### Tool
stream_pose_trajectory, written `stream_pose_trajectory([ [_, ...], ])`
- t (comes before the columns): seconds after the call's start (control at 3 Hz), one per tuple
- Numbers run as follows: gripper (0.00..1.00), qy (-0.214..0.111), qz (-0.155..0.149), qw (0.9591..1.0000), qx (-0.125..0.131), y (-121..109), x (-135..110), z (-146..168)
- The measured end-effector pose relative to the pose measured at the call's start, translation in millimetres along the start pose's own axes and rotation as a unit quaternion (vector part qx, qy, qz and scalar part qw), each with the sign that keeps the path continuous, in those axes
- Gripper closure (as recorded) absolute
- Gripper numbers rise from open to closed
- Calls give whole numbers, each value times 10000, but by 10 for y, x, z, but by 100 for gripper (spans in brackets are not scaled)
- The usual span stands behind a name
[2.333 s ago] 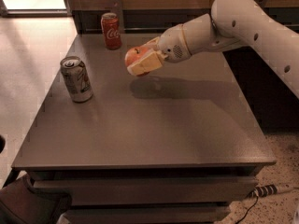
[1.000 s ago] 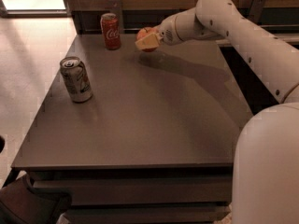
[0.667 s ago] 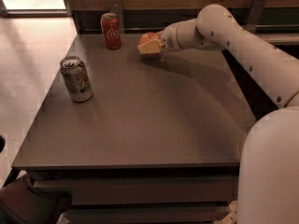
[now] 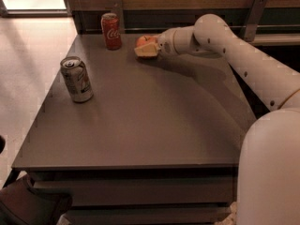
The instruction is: Move apple near coke can
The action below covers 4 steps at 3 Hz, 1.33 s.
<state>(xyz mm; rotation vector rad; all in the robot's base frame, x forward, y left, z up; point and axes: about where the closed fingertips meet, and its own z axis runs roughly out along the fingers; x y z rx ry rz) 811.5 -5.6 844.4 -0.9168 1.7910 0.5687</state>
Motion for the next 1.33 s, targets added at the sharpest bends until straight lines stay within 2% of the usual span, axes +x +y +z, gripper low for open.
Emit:
stream_pose_trajectory([
  [1.0,4,14,5,10000,-67,59,13,80],
  [1.33,0,16,6,10000,-81,71,16,96],
])
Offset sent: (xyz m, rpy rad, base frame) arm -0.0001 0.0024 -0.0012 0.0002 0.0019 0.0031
